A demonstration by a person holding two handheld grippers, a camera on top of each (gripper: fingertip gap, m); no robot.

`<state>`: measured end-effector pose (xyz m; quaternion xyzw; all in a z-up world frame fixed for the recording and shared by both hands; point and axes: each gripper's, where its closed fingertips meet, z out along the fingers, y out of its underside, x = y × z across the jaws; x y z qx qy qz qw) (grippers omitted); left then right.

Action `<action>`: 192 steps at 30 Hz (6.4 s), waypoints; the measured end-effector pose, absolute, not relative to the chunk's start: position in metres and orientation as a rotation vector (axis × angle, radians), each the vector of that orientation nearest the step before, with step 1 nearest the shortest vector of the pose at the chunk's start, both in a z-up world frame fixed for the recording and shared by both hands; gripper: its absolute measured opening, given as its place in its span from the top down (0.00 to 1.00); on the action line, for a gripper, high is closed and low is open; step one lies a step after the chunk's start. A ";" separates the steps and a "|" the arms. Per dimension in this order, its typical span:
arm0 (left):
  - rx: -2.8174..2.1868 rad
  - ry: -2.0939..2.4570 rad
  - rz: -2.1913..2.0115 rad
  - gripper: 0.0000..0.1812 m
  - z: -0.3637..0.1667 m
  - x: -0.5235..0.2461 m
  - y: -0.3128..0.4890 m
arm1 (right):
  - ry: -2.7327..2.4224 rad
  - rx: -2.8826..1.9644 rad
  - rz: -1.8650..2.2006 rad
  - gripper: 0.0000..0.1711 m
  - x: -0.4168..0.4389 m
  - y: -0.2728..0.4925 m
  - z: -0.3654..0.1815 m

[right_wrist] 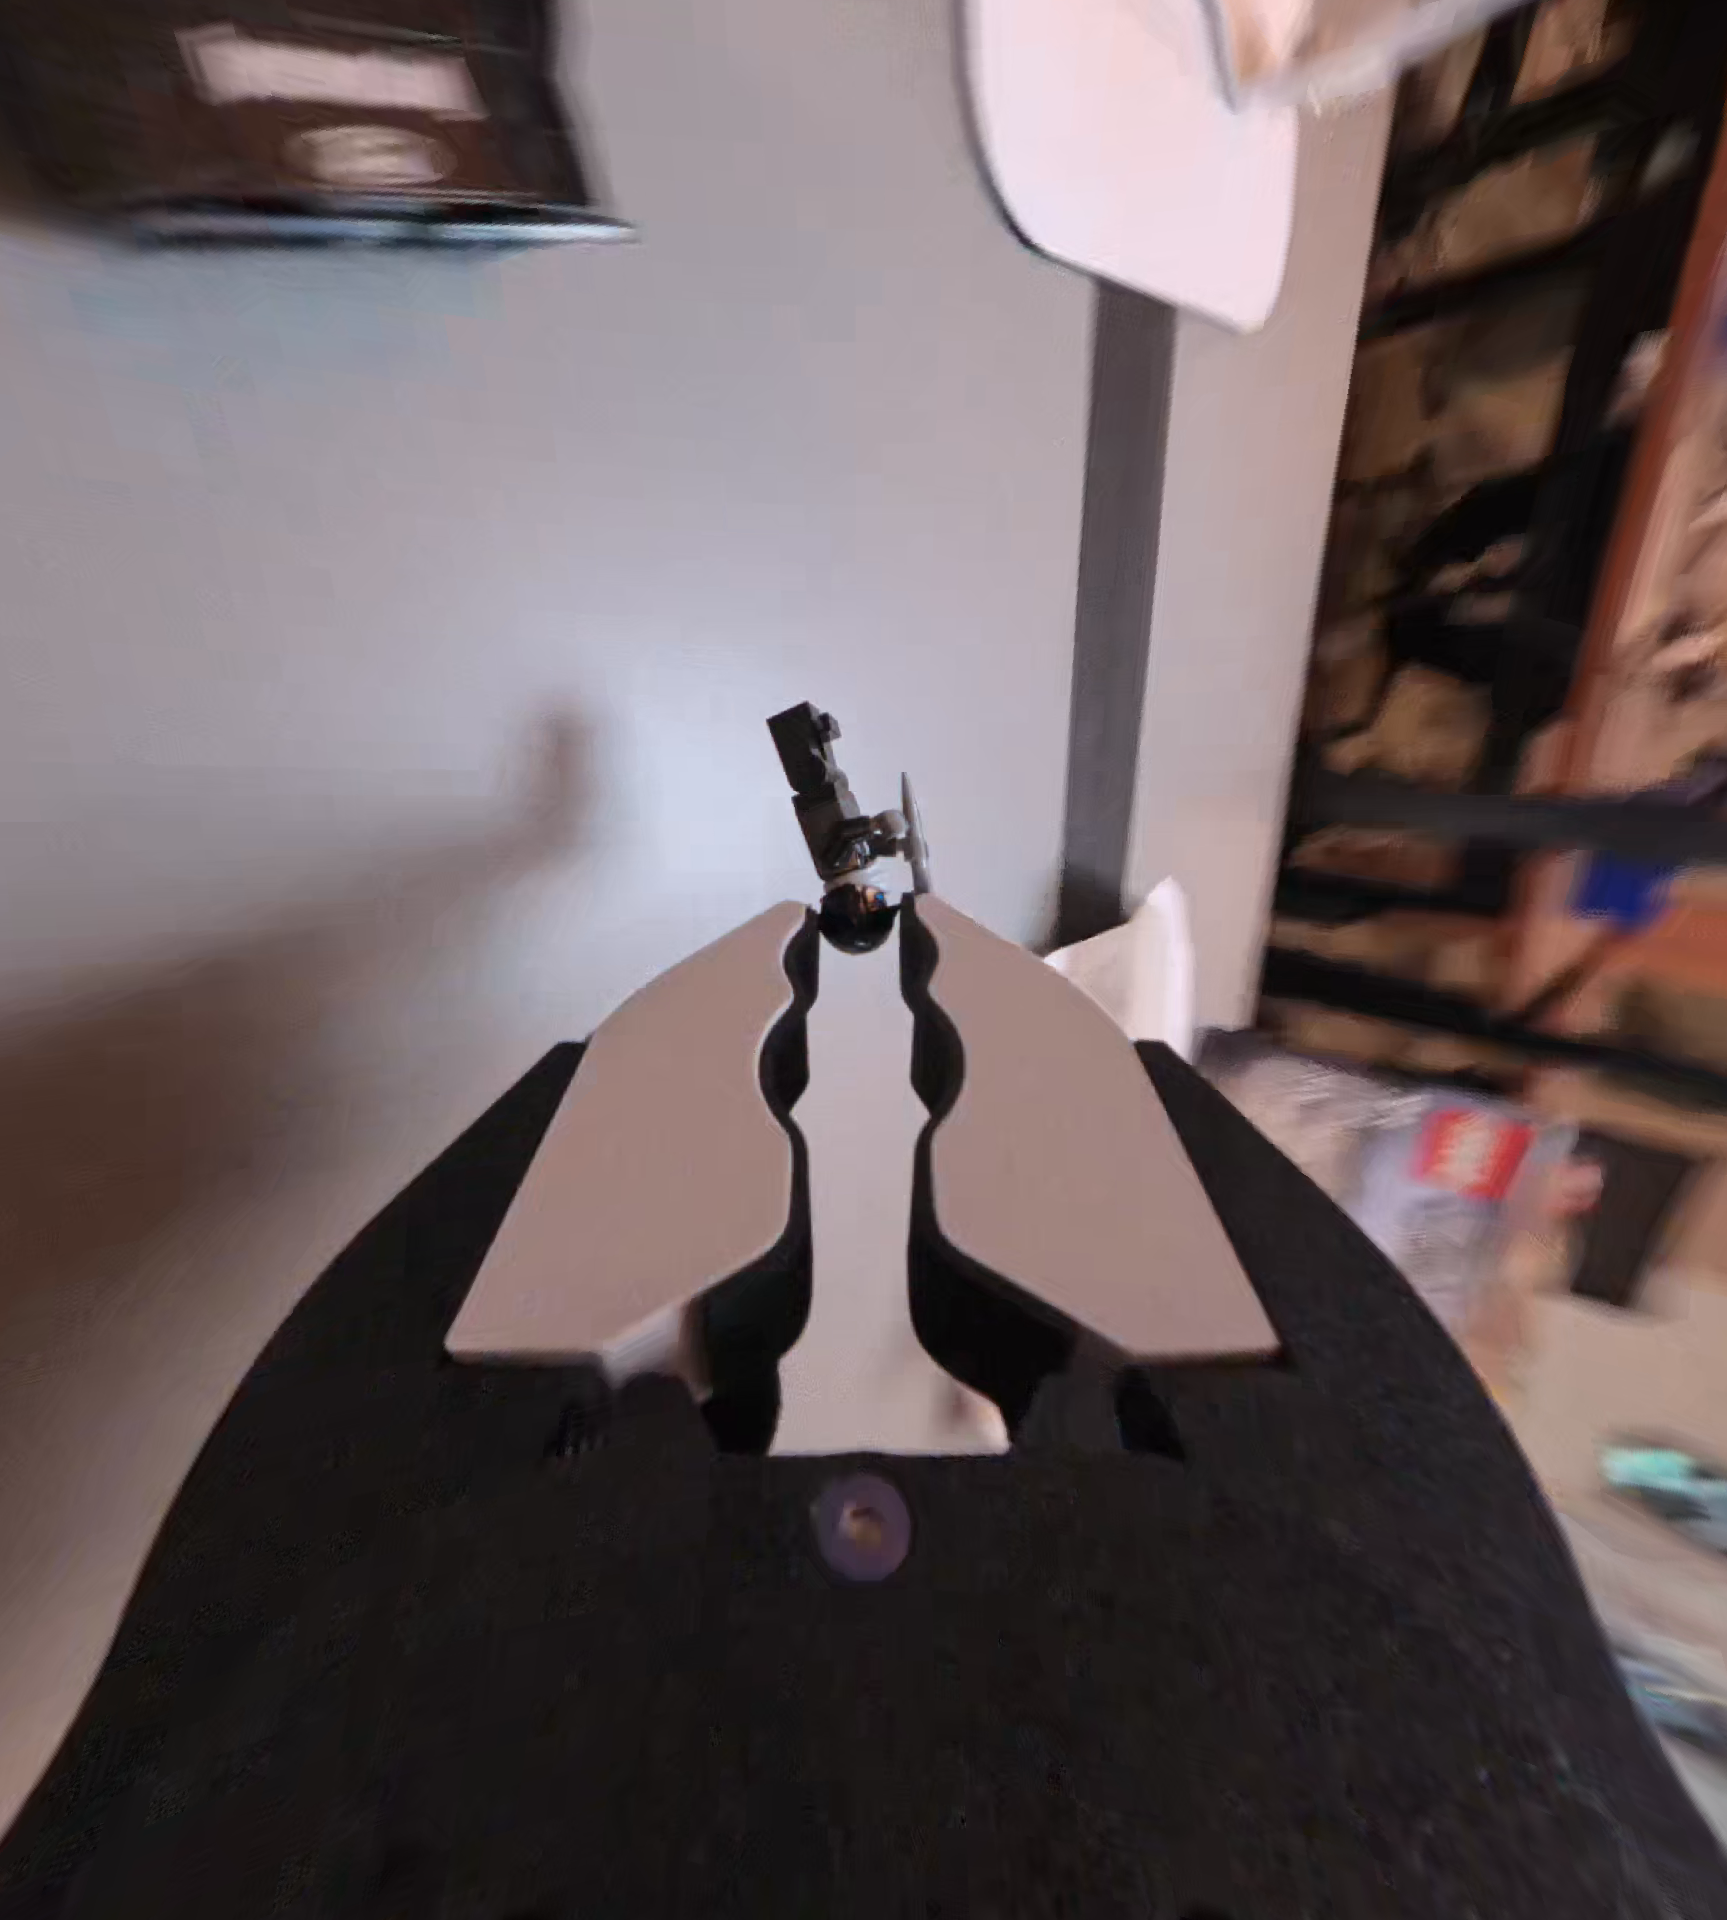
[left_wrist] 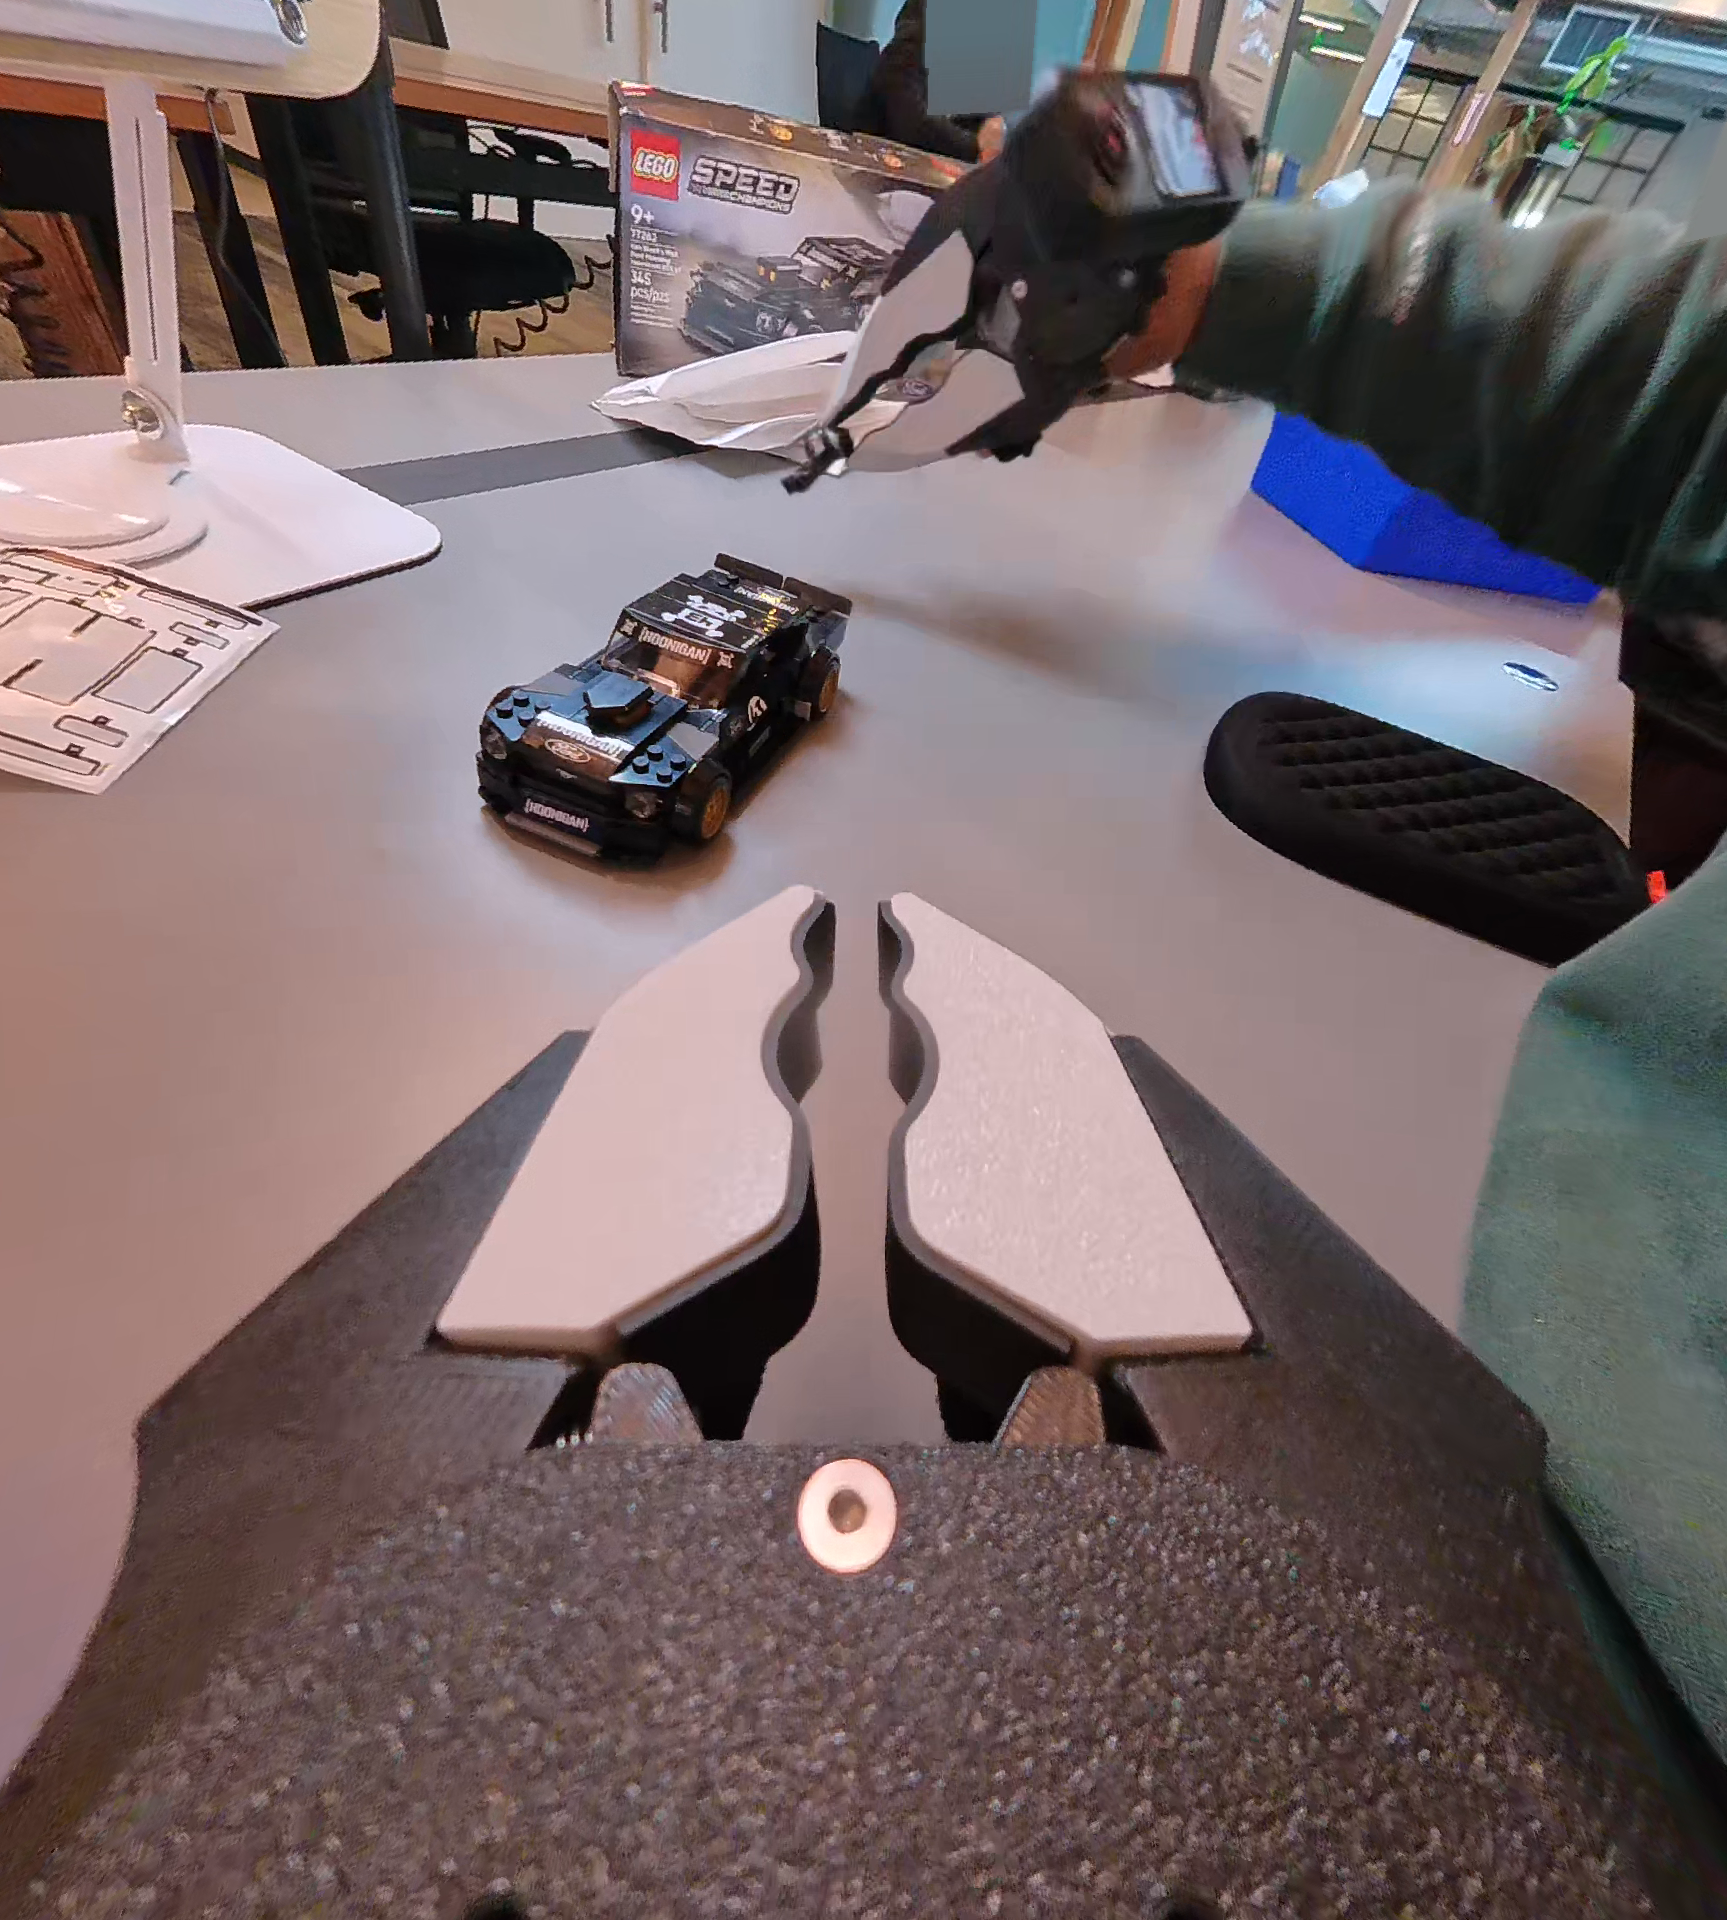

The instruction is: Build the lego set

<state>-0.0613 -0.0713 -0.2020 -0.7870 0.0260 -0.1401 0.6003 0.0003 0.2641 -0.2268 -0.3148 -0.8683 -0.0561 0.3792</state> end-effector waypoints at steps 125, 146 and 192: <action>-2.356 0.340 -0.104 0.64 -0.226 -0.015 0.167 | -1.602 -1.376 1.374 0.87 0.047 0.177 -0.211; -2.034 1.275 -0.401 0.85 -0.188 0.068 0.146 | -1.592 -1.260 1.910 0.87 0.065 0.144 -0.185; -2.213 0.542 -0.244 0.86 -0.200 -0.023 0.126 | -1.853 -1.473 0.727 0.96 0.036 0.190 -0.277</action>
